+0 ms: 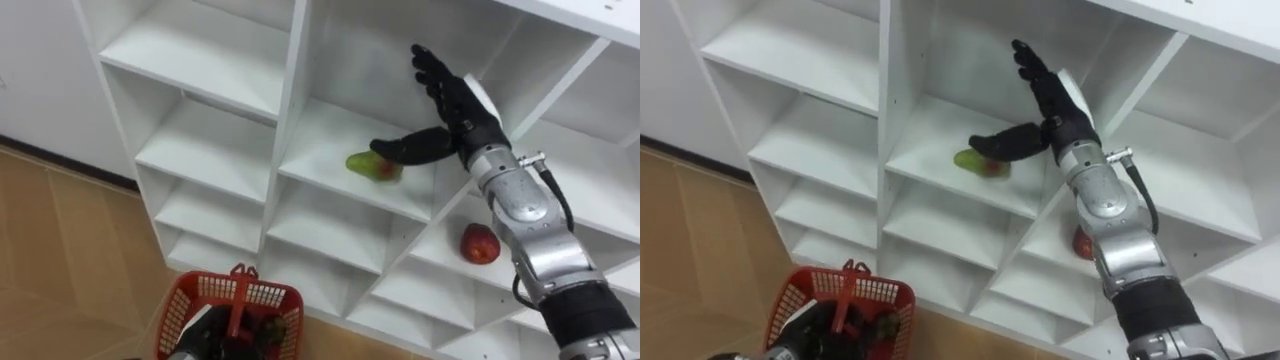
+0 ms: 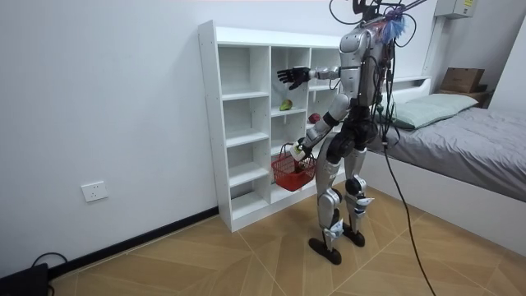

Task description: Collect fruits from the closet

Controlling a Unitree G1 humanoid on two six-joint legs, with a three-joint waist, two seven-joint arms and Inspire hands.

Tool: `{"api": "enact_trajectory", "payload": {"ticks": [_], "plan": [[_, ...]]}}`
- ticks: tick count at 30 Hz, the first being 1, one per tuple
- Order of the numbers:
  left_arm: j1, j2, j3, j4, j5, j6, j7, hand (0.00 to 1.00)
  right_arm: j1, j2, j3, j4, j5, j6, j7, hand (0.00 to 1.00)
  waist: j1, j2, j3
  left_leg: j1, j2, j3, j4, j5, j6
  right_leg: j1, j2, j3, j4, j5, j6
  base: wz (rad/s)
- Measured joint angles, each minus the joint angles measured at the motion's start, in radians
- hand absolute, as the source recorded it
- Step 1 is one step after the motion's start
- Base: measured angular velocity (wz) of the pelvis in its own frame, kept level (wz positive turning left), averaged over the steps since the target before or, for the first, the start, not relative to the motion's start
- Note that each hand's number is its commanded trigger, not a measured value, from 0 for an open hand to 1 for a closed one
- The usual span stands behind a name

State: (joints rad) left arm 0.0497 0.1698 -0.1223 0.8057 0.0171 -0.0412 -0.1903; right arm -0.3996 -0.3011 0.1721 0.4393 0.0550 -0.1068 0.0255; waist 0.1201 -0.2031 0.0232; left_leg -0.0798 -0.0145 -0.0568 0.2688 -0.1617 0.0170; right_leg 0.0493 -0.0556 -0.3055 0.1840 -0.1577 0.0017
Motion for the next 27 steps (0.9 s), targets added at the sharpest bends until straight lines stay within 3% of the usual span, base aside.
{"api": "enact_trajectory", "payload": {"ticks": [10, 17, 22, 27], "plan": [[0.000, 0.002, 0.000, 0.000, -0.001, 0.002, 0.000, 1.00, -0.024, -0.019, 0.001, 0.060, 0.007, 0.001, 0.002, 0.00, 0.011, -0.003, -0.0021, -0.008, -0.010, -0.009, 0.008, 0.001, 0.001, 0.001, -0.003, -0.009, -0.003, -0.001, 0.002, 0.03], [0.000, 0.002, -0.002, 0.005, -0.001, 0.013, 0.000, 1.00, -0.052, -0.020, 0.004, 0.129, -0.009, 0.032, 0.038, 0.00, 0.015, -0.003, -0.0020, -0.013, -0.015, -0.018, 0.004, 0.001, 0.002, -0.001, -0.008, -0.027, -0.002, -0.003, 0.005, 0.05], [-0.001, 0.007, -0.003, 0.005, 0.000, 0.028, -0.020, 1.00, -0.078, -0.023, 0.003, 0.176, -0.042, 0.044, 0.053, 0.00, 0.020, -0.013, -0.0037, -0.029, -0.014, -0.025, 0.007, 0.002, 0.002, -0.017, -0.007, -0.029, 0.003, -0.003, 0.005, 0.02], [-0.001, 0.009, -0.021, 0.004, -0.001, 0.036, -0.039, 1.00, -0.079, -0.022, 0.005, 0.190, -0.061, 0.057, 0.064, 0.00, 0.022, -0.023, -0.0005, -0.032, -0.015, -0.029, 0.007, 0.002, 0.002, -0.018, -0.008, -0.030, 0.003, -0.003, 0.005, 0.00]]}}
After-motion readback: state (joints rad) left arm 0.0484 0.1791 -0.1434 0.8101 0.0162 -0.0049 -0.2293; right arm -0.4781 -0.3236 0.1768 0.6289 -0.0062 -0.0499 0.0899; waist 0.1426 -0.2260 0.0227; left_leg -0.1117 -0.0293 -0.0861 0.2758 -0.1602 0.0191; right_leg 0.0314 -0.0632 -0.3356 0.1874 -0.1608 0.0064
